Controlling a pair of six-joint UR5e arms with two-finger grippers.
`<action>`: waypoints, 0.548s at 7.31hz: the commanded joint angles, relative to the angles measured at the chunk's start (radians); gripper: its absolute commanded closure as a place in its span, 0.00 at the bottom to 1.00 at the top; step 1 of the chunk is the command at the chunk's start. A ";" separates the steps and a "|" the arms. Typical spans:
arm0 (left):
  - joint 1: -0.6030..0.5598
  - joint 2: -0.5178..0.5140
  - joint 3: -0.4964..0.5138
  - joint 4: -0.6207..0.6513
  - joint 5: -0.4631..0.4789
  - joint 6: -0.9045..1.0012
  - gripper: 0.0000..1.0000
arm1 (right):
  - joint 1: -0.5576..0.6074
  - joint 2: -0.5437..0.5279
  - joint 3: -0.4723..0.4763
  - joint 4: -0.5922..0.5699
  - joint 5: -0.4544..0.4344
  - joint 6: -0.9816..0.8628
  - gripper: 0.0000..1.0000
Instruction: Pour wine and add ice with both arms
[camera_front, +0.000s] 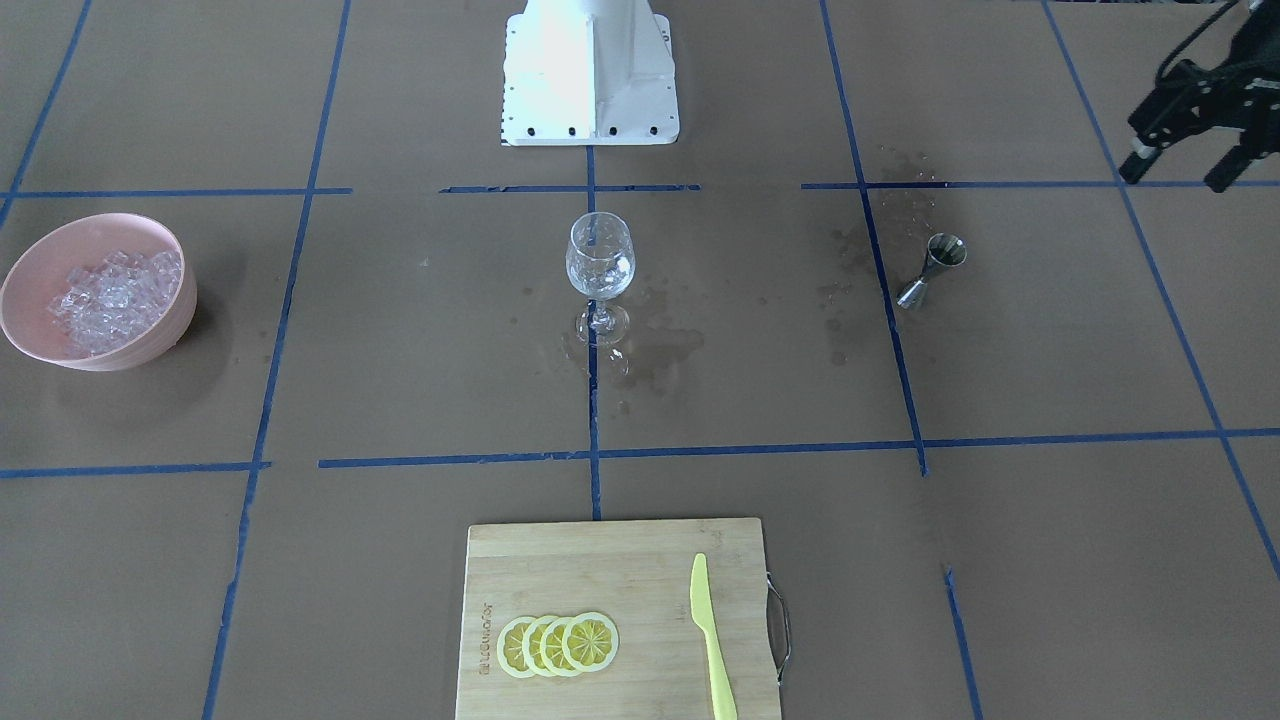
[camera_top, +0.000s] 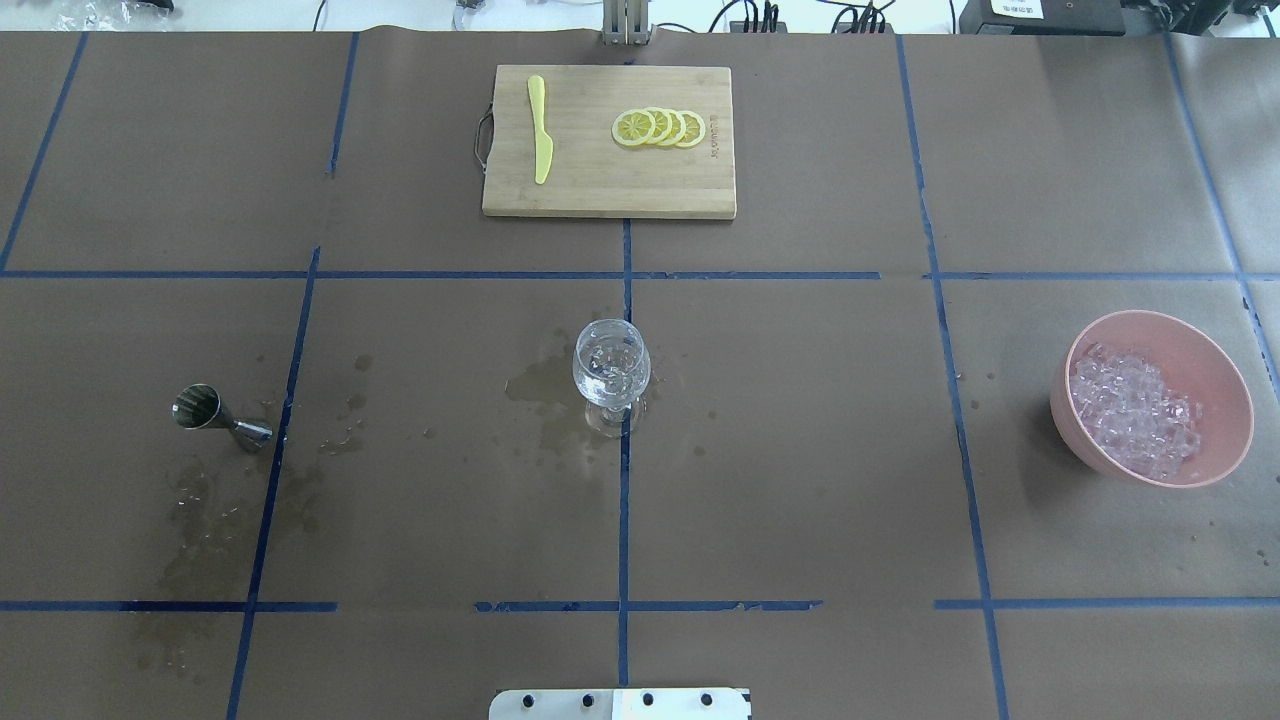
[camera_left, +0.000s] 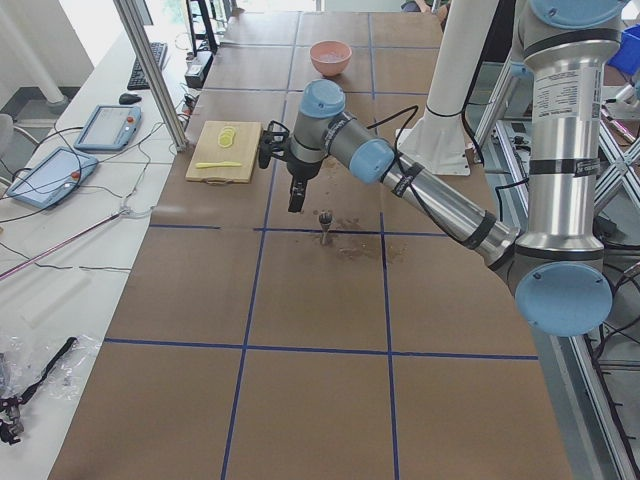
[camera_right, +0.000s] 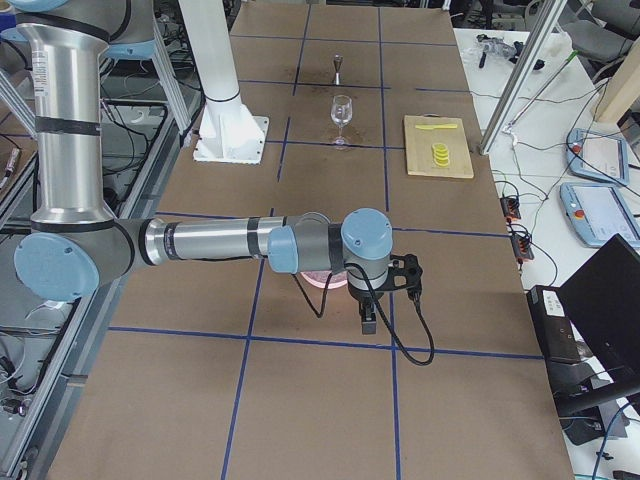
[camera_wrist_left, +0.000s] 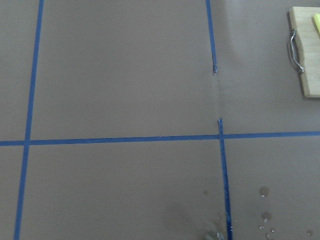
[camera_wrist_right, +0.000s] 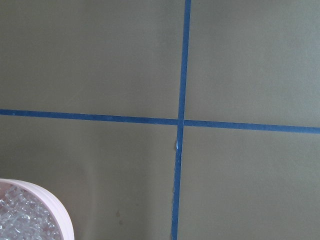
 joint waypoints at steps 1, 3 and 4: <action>0.196 0.087 -0.077 -0.156 0.169 -0.225 0.00 | 0.000 -0.003 0.009 0.001 -0.006 0.000 0.00; 0.321 0.289 -0.104 -0.440 0.319 -0.328 0.00 | -0.002 -0.003 0.011 -0.002 0.011 0.001 0.00; 0.399 0.331 -0.105 -0.493 0.411 -0.368 0.00 | 0.000 0.001 0.014 -0.003 0.035 0.004 0.00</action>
